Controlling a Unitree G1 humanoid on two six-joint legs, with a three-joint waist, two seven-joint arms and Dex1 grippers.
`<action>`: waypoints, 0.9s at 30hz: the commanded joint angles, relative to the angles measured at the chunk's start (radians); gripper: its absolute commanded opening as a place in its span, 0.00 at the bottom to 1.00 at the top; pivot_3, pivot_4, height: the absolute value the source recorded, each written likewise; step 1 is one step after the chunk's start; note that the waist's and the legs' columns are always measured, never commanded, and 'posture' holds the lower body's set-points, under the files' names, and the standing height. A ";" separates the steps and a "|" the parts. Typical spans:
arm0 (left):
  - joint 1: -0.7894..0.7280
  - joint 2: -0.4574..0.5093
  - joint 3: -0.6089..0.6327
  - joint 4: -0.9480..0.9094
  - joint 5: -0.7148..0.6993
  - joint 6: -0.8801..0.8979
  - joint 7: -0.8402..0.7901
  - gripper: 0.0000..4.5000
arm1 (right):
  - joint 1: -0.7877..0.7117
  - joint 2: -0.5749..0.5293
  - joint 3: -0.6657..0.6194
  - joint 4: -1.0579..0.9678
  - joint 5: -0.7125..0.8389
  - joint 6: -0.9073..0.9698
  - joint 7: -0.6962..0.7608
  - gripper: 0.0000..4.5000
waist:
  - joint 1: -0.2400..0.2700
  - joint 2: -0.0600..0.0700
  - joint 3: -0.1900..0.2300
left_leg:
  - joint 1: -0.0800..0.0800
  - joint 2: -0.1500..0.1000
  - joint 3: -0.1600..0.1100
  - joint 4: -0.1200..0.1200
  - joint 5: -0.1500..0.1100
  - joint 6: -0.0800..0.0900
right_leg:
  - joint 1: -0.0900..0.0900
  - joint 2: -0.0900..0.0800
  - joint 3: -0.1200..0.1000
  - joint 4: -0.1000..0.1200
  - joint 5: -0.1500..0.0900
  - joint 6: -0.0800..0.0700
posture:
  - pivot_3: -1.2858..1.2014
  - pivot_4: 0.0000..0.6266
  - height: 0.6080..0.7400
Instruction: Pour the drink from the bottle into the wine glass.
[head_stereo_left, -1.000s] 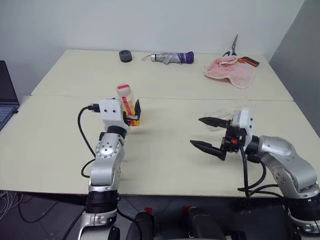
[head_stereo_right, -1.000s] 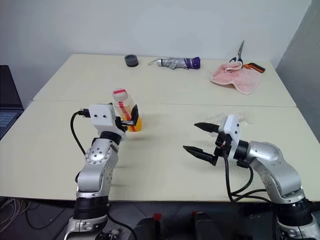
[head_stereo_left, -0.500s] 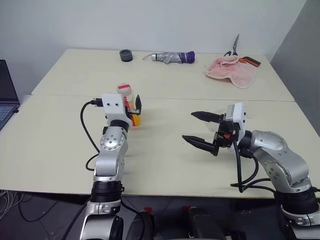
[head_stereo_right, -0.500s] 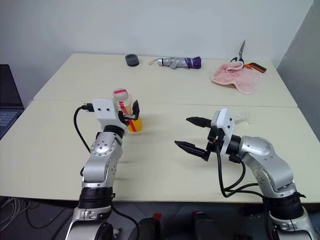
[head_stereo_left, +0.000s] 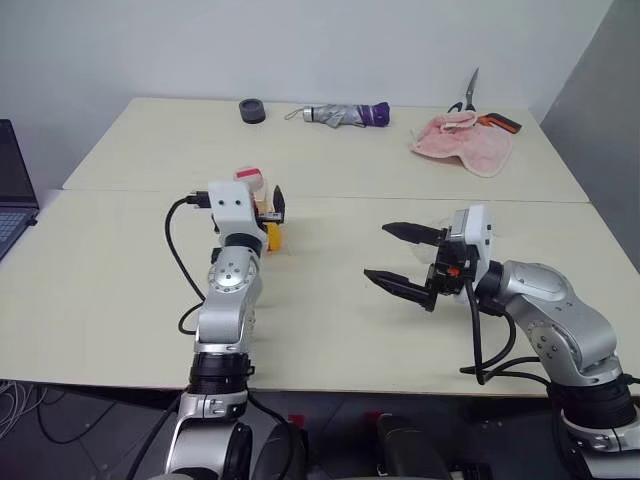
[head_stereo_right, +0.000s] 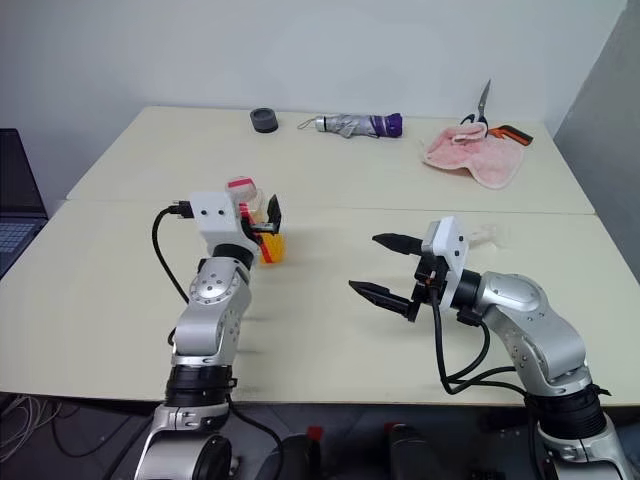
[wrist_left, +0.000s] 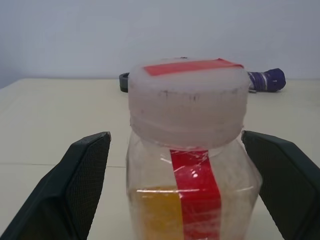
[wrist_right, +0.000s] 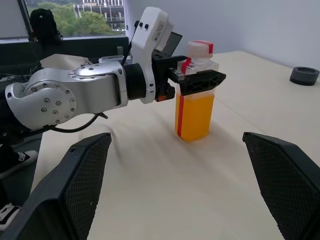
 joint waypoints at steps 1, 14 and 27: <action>-0.019 0.001 -0.001 -0.010 0.012 -0.001 0.006 1.00 | -0.007 0.002 -0.012 -0.036 0.006 -0.001 -0.005 1.00 | 0.000 0.000 0.000 | 0.000 0.000 0.000 0.000 0.000 0.000 | 0.000 0.000 0.000 0.000 0.000 0.000 | 0.52 0.24 1.00; -0.034 0.008 -0.005 0.013 0.031 0.016 0.015 1.00 | -0.003 0.004 -0.020 -0.031 0.014 0.002 -0.013 1.00 | 0.000 0.000 0.000 | 0.000 0.000 0.000 0.000 0.000 0.000 | 0.000 0.000 0.000 0.000 0.000 0.000 | 0.52 0.24 1.00; -0.038 0.019 -0.017 0.015 0.048 0.027 0.008 0.59 | -0.005 0.001 -0.027 -0.031 0.021 0.013 -0.017 1.00 | 0.000 0.000 0.000 | 0.000 0.000 0.000 0.000 0.000 0.000 | 0.000 0.000 0.000 0.000 0.000 0.000 | 0.52 0.24 1.00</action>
